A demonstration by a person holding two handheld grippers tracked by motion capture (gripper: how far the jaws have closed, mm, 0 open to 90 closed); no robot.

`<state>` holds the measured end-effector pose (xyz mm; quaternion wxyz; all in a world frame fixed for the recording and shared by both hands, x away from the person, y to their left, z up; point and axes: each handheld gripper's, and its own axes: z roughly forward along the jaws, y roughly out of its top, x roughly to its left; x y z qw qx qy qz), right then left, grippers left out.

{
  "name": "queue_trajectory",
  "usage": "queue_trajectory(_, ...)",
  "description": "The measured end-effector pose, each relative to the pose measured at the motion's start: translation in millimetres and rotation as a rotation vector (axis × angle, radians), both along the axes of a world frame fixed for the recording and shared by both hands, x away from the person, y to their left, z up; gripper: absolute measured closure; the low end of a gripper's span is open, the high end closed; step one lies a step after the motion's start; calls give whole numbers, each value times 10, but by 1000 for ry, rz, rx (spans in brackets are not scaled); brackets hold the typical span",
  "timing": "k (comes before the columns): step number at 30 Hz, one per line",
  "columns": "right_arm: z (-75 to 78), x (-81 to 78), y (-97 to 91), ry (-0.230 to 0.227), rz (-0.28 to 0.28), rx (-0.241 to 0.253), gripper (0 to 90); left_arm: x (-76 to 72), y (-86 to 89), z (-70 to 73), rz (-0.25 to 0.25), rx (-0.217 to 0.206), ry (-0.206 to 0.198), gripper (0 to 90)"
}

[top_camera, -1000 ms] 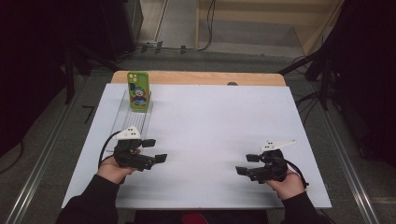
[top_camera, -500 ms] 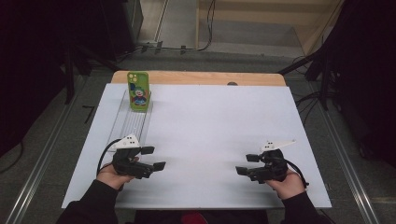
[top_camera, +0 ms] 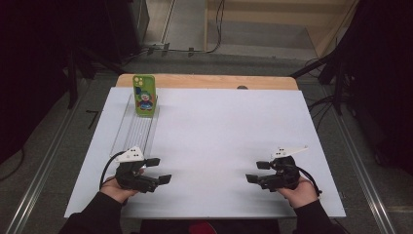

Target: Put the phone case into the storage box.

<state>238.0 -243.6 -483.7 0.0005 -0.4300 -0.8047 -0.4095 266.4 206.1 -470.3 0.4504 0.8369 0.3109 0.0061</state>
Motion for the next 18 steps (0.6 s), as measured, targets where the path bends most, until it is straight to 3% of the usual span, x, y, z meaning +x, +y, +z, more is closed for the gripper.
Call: queue_trajectory(18, -25, -7, 24, 1, 16, -7, 237, -31, 48, -12, 11, -14, -6, 194)
